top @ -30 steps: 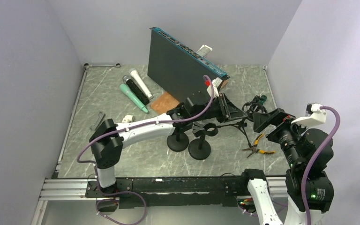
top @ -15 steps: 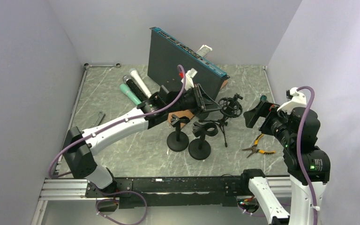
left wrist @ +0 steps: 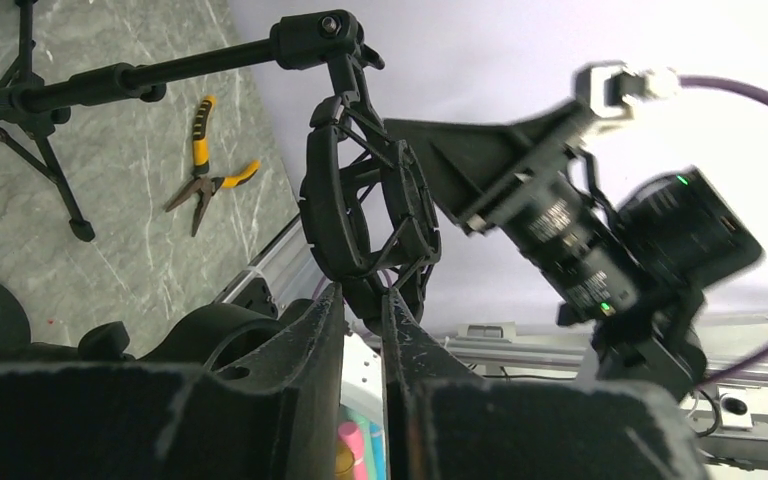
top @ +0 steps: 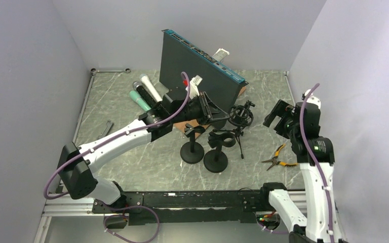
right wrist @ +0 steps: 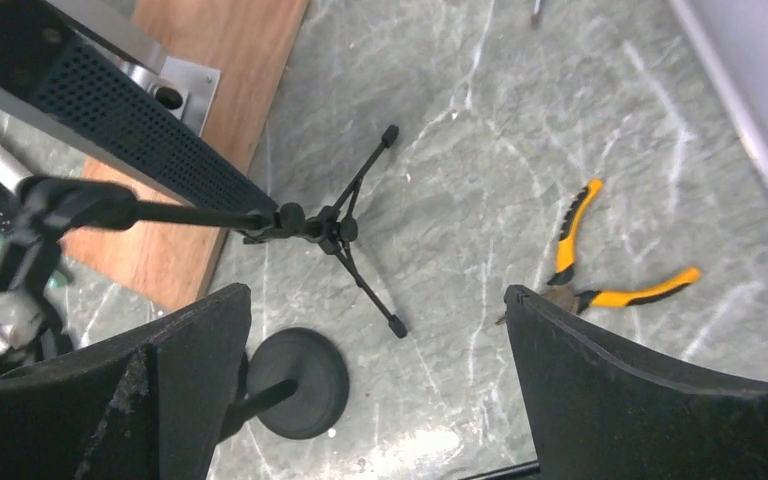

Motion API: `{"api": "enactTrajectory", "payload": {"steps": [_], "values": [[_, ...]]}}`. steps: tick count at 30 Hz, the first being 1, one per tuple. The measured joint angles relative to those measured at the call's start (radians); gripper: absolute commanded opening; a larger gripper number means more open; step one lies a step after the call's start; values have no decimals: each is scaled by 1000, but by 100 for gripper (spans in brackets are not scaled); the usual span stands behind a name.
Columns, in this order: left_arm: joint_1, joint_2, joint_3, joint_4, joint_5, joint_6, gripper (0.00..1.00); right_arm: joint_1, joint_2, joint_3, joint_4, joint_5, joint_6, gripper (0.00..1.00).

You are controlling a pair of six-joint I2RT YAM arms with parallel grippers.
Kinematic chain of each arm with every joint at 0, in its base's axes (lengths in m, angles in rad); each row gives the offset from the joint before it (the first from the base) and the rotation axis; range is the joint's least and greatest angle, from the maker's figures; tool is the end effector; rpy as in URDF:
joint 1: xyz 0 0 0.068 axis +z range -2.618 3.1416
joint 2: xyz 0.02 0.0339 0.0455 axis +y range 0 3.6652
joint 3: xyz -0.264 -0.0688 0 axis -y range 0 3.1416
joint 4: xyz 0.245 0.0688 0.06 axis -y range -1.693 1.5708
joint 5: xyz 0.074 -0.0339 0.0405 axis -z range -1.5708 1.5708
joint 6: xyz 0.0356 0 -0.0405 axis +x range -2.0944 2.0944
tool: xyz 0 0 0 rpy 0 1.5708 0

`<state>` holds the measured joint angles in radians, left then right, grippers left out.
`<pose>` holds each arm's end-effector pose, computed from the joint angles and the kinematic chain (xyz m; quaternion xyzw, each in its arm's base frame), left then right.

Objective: Remove the microphone from the stand

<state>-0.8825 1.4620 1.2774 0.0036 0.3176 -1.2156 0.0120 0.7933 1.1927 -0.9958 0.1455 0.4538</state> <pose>0.2133 -0.2768 0.3705 -0.0259 0.7647 -0.6087 0.2098 0.1276 -0.0036 0.3908 0.2263 0.8524 0.0453 0.4691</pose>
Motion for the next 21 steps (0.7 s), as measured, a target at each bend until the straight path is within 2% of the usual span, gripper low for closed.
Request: {"api": "enactTrajectory", "payload": {"steps": [1,4,6,9,14,17,21], "values": [[0,-4,-4,4,0,0,41,-12,11,-28,22,-10,4,100],[1,-18,-26,15,-3,21,60,-76,31,-127,92,-106,27,94],[2,-28,-43,15,-8,39,69,-142,44,-210,142,-208,45,87],[3,-32,-47,14,-10,71,80,-245,52,-315,210,-378,69,83],[4,-40,-47,14,-8,135,86,-409,77,-451,356,-691,100,83],[5,-57,-47,15,-7,186,87,-436,96,-546,494,-865,146,83],[4,-93,-47,25,9,255,92,-440,134,-629,653,-1027,216,76]]}}
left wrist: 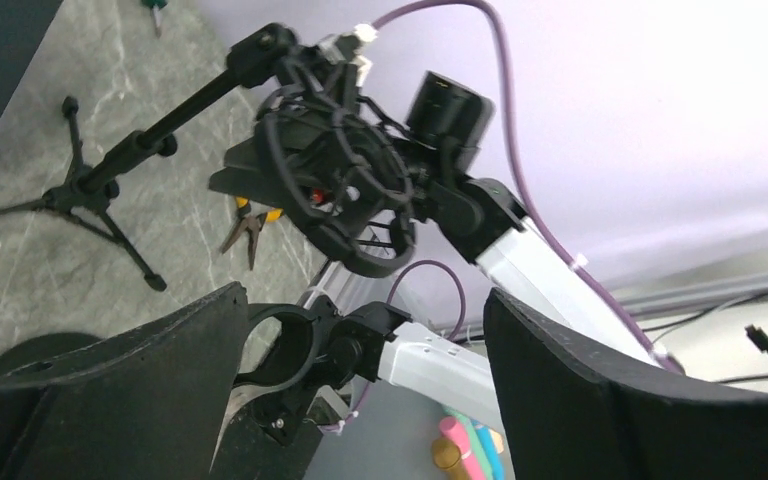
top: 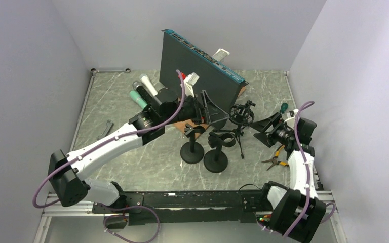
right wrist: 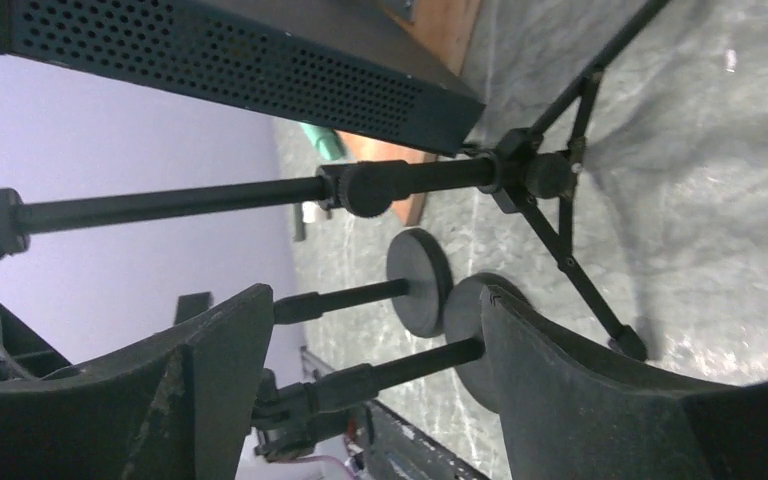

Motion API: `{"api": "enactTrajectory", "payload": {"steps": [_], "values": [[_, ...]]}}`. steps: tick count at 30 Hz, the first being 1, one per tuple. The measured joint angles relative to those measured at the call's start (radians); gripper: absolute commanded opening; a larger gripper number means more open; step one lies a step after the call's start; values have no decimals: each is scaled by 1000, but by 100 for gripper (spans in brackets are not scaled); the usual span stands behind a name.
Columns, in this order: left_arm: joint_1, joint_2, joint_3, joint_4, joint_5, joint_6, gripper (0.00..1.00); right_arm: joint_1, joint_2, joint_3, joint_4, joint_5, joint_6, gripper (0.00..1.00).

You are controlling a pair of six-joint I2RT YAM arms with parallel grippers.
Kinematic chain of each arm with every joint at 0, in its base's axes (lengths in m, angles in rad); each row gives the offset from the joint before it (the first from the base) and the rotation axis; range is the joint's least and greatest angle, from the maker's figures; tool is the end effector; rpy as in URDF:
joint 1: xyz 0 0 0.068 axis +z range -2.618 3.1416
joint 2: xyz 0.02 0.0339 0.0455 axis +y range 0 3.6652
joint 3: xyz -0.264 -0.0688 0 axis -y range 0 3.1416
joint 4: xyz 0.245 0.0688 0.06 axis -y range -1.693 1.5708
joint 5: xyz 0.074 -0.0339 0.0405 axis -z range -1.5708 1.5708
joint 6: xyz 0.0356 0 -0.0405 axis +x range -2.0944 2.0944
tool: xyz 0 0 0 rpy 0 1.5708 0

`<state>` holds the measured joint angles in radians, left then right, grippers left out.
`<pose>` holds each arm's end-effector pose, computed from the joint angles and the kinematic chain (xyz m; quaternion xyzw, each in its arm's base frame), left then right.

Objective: Remove the microphone from the stand

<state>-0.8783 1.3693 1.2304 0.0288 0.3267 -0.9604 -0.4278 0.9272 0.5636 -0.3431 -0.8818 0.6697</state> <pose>0.1988 -0.2576 0.3858 0.0782 0.7389 -0.5969 0.3028 0.1801 -0.0519 0.2309 0.2759 0.7939 0.4304 0.3292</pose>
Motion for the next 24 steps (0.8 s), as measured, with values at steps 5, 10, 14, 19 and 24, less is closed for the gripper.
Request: {"api": "enactTrajectory", "payload": {"steps": [5,10,14,19,24], "values": [[-9,-27,11,6,28,99,93,-1,93,-39,206,-100,105,67],[-54,-27,57,-50,27,200,95,5,150,-79,370,-119,206,69],[-92,-27,97,-96,21,265,95,11,227,-74,432,-119,212,68],[-119,-24,130,-149,5,323,96,57,343,-60,520,-129,224,64],[-132,-10,179,-224,-42,386,96,147,388,-24,547,-137,198,60]]}}
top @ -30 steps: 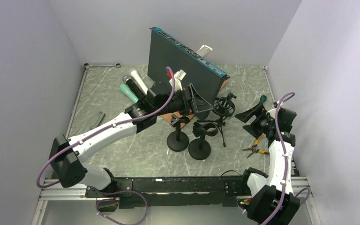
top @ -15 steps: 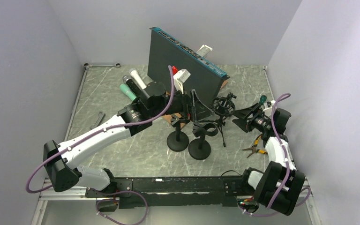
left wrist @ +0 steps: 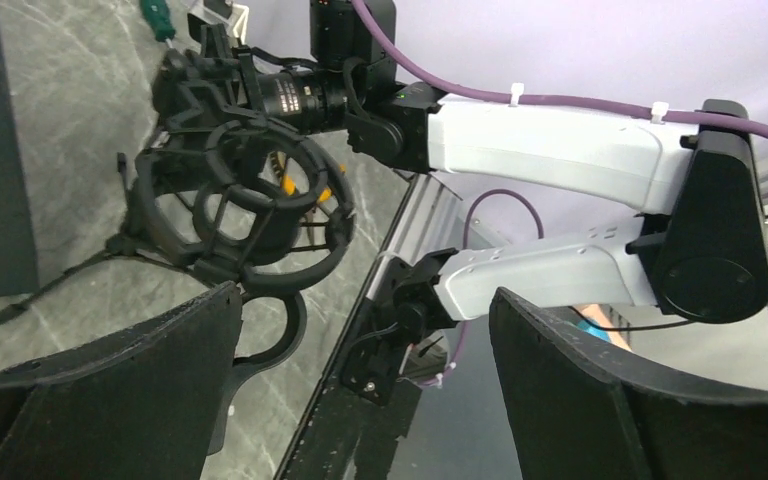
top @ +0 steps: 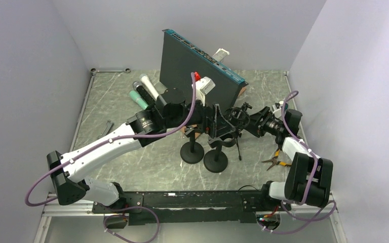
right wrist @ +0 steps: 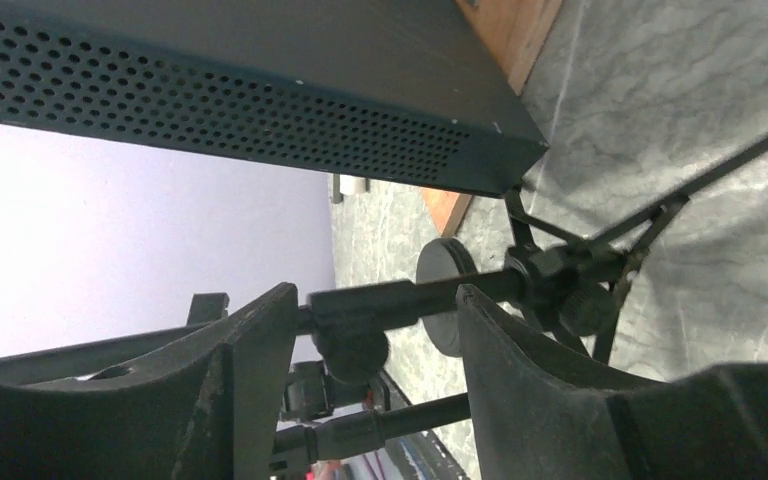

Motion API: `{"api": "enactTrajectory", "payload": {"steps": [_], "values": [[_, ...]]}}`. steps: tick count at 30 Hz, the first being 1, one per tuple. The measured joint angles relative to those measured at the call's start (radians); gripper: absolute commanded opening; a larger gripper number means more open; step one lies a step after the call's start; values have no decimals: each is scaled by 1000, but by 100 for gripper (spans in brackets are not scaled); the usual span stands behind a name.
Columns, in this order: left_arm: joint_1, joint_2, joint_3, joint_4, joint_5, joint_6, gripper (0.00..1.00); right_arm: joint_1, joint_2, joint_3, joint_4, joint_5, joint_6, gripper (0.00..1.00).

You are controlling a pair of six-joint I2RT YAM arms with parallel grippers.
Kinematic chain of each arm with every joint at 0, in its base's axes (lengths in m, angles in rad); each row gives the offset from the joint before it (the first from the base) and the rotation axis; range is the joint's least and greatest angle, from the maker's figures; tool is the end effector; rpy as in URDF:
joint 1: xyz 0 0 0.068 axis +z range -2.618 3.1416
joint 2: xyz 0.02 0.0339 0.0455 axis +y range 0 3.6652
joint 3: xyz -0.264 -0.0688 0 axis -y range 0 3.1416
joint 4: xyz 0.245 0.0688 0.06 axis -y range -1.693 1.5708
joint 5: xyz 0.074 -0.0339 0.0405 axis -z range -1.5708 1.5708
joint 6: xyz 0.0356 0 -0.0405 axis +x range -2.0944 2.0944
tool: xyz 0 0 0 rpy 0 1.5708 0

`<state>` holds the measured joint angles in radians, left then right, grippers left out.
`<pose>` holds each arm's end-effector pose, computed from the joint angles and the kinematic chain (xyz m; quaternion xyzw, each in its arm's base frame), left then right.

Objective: Remove the microphone from the stand

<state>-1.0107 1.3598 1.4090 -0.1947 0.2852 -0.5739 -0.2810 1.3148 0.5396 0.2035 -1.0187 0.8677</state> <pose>0.1581 -0.2709 0.4279 0.2530 0.7110 -0.5363 0.3779 0.2468 -0.0397 0.1901 0.2203 0.7703 0.5307 0.2766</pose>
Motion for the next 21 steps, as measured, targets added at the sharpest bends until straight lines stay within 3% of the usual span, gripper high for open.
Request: {"api": "enactTrajectory", "payload": {"steps": [7,8,11,14,18,21], "values": [[-19,41,93,-83,-44,78,96,12,43,10,47,-40,-10,43],[-23,49,103,-93,-48,87,96,13,45,14,54,-49,-11,44],[-30,68,120,-120,-50,103,98,13,36,15,51,-46,-21,61],[-37,88,133,-145,-55,118,99,11,-8,41,-121,59,-95,74],[-45,118,163,-179,-74,135,99,13,-115,109,-373,291,-209,77],[-50,133,177,-191,-97,147,97,11,-201,122,-478,387,-260,74]]}}
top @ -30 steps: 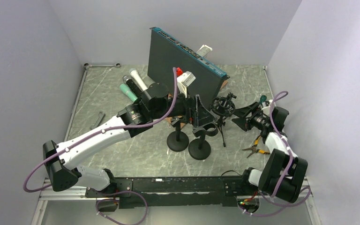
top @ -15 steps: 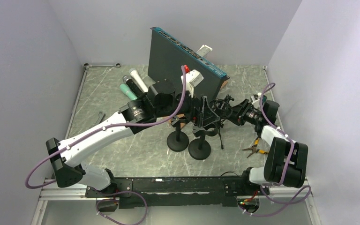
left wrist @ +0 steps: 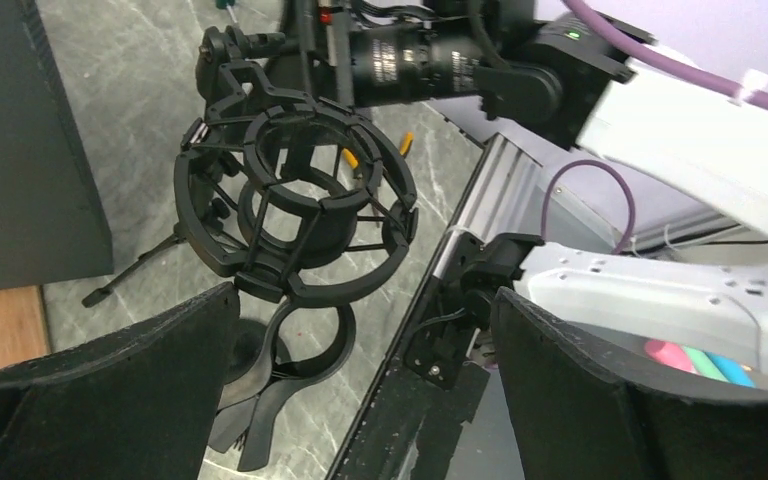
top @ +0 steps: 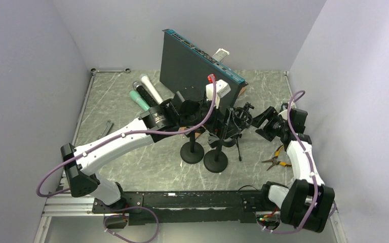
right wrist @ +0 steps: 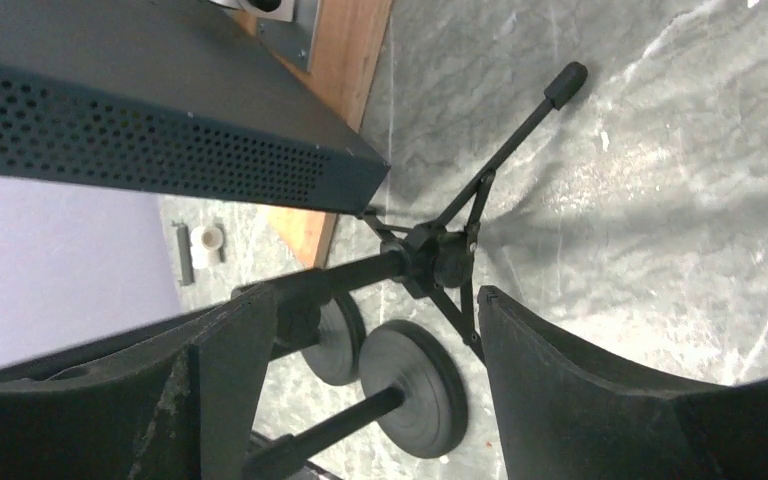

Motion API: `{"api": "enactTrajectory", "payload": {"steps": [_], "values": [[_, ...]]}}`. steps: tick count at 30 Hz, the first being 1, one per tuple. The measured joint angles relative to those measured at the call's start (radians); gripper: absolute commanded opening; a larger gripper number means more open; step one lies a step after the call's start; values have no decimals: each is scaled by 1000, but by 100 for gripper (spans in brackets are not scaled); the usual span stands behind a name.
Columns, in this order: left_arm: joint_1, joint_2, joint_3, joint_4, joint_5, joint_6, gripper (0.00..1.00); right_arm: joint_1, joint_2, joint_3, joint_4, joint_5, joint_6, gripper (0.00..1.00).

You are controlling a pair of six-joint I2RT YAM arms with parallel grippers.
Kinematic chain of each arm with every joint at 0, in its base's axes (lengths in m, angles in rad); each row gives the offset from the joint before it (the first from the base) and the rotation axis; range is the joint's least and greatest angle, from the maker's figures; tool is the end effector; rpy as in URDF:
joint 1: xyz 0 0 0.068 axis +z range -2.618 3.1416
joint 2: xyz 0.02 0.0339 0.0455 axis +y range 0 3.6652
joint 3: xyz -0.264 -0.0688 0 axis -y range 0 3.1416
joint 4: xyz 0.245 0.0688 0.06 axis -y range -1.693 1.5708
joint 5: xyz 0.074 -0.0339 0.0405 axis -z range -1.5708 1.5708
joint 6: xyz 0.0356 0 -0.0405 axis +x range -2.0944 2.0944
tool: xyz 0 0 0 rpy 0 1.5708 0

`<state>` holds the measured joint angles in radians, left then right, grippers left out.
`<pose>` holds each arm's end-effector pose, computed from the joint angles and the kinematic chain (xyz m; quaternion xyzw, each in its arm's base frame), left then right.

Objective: Remove the microphone from the stand

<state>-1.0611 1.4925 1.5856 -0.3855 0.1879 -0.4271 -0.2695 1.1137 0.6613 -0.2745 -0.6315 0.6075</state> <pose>0.1611 -0.3018 0.4278 0.3022 0.7418 -0.4577 0.3859 0.2242 -0.0401 0.2290 0.2531 0.8391 0.3447 0.3361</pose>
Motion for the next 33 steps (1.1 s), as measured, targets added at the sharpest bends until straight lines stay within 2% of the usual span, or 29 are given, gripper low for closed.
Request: {"api": "enactTrajectory", "payload": {"steps": [6,10,20,26,33], "values": [[-6,6,1,-3,-91,29,87,6,-103,-47,-43,-20,-25,61],[-6,6,1,-3,-139,46,80,7,-107,-99,-6,-86,-17,59],[-6,6,-19,-2,-167,49,71,10,-21,-151,302,-320,83,56],[-8,6,-21,-2,-167,50,69,8,35,-166,438,-397,102,44],[-7,2,-23,-2,-167,60,70,-2,46,-205,494,-414,96,15]]}}
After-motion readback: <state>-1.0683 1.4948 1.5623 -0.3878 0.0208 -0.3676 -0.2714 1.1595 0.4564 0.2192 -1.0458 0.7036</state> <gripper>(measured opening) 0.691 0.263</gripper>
